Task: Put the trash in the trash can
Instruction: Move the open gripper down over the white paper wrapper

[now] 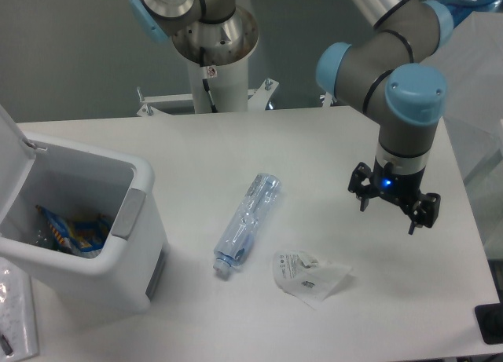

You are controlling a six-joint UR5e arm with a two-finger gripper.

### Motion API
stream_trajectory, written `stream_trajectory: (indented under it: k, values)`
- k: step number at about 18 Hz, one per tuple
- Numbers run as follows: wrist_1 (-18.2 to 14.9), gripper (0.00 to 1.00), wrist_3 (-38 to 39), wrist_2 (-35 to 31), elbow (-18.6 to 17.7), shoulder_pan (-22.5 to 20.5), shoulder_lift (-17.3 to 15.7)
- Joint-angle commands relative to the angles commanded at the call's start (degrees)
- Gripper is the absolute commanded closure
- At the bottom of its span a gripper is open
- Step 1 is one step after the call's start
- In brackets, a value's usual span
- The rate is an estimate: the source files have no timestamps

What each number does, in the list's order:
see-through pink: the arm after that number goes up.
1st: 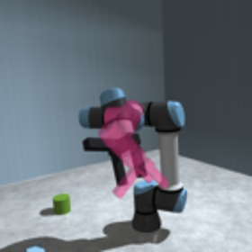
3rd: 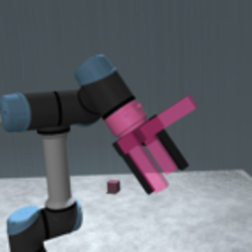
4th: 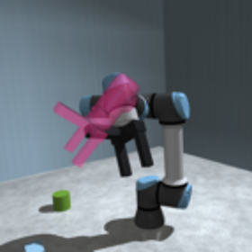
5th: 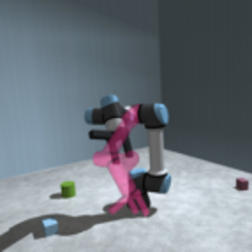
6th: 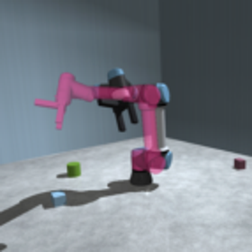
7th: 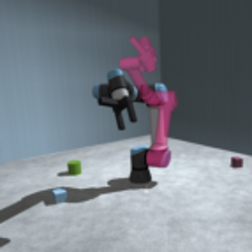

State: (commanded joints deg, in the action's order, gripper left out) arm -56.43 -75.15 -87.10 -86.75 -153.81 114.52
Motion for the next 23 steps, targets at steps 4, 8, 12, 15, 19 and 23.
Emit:
stream_trajectory:
  k: [4, 8, 12, 15, 19, 23]
  values:
    - [0.4, 0.0, 0.0, 0.4, -0.4, 0.1, -0.1]
    - [0.7, 0.0, 0.0, 1.3, -0.6, 0.1, -0.1]
    - [4.3, 0.0, 4.7, 3.4, -1.5, 0.3, 0.4]
    - [8.0, 0.0, 11.7, 5.6, -3.3, 0.4, 0.4]
    - [8.2, 0.0, 16.9, 5.9, -2.6, 1.7, 2.5]
    - [8.3, 0.0, 24.5, 6.0, -1.2, 4.0, 4.6]
